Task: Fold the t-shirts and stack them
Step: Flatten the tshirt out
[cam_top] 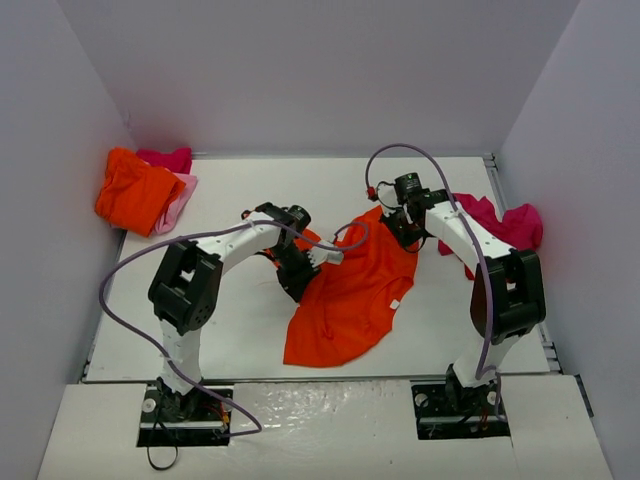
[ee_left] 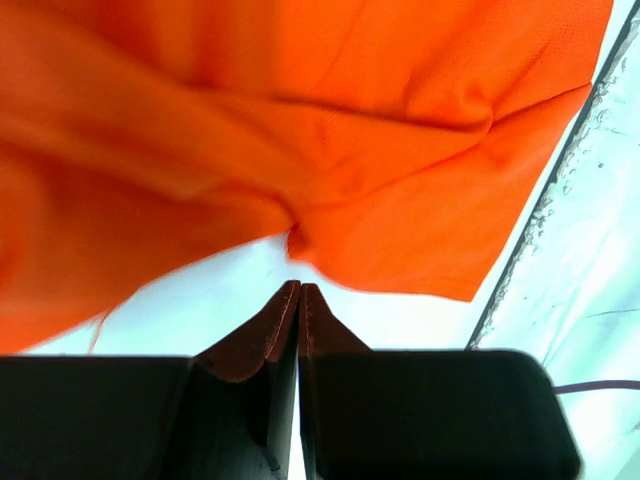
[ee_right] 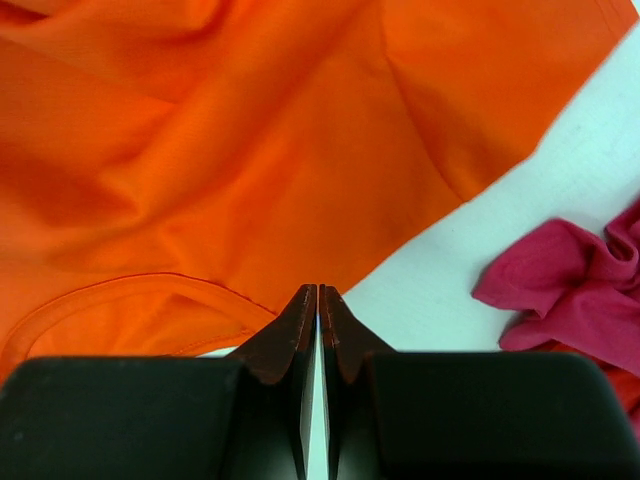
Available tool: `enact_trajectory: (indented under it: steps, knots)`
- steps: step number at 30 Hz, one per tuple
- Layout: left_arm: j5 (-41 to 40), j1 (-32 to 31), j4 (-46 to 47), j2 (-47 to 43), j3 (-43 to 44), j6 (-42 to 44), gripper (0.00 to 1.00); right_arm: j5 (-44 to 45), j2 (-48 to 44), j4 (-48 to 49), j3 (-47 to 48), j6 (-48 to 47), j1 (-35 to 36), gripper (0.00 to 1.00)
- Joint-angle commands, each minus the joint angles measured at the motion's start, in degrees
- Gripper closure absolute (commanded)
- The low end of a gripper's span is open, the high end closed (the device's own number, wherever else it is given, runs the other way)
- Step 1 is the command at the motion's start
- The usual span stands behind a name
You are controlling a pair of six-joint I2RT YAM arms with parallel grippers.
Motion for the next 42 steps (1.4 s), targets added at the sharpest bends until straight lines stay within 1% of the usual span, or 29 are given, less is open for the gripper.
enact_trajectory:
  steps: [1,4,5,6,7,8,9,10,11,15,23,27,28,29,31,32,34,39,42]
  knots:
    - [0.81,3.4,-0.98,-6.92,-0.58,1.61,1.0,-0.93,0.02,-0.52,3.99,-1.19,2.5,0.97]
    - [1.63,3.5,-1.57,-6.54,-0.57,1.94,1.0,-0.58,0.4,-0.65,4.84,-1.1,2.44,0.97]
    - [1.98,3.39,-1.96,-6.23,-0.37,2.04,0.9,-0.38,0.41,-0.63,4.77,-1.07,2.47,0.97]
    - [2.21,3.25,-2.2,-5.95,-0.23,2.0,0.74,-0.19,0.36,-0.58,4.58,-1.07,2.52,0.97]
    - [2.71,3.15,-2.51,-5.82,-0.19,2.24,0.68,-0.14,0.23,-0.63,4.41,-1.07,2.53,0.97]
    - [4.05,3.08,-3.01,-5.65,-0.15,2.7,0.66,-0.05,0.13,-0.61,4.18,-1.07,2.53,0.97]
    - [5.45,2.98,-3.67,-5.41,-0.05,3.23,0.61,0.07,0.11,-0.59,3.95,-1.05,2.53,0.97]
    - [6.31,2.81,-4.47,-5.07,0.12,3.81,0.49,0.19,0.17,-0.64,3.78,-1.0,2.53,0.96]
    - [6.97,2.59,-5.03,-4.55,0.34,4.18,0.47,0.32,0.18,-0.65,3.67,-0.95,2.53,0.96]
    - [10.52,1.29,-6.72,-2.72,0.6,5.54,0.46,0.56,0.36,-0.48,3.29,-0.9,2.44,0.96]
    - [11.69,-0.92,-8.99,2.66,2.36,7.56,0.46,0.39,1.04,-0.13,2.48,-0.83,2.44,0.96]
    - [11.79,-1.43,-9.8,5.81,4.06,7.99,0.47,0.53,0.68,0.07,1.63,-1.24,2.39,0.96]
    - [11.8,-1.61,-9.9,6.4,4.3,8.03,0.5,0.57,0.63,0.15,1.43,-1.36,2.35,0.96]
    - [11.54,-1.97,-9.9,6.72,4.35,7.93,0.61,0.62,0.68,0.2,1.27,-1.46,2.29,0.96]
    - [11.45,-2.56,-9.48,6.82,4.06,7.78,0.87,0.82,0.75,0.27,0.97,-1.7,2.13,0.96]
    - [11.14,-2.86,-9.01,6.66,3.68,7.55,0.94,0.83,0.79,0.36,0.78,-1.81,2.02,0.96]
    - [10.12,-3.24,-8.31,6.21,2.73,7.29,0.99,0.83,0.79,0.55,0.52,-1.94,1.77,0.95]
    - [8.74,-3.37,-7.25,4.3,1.7,6.82,1.0,0.78,0.84,0.75,0.17,-2.13,1.41,0.95]
    - [6.5,-3.37,-7.29,2.58,2.07,6.76,1.0,1.53,0.79,0.84,0.2,-2.13,1.39,0.95]
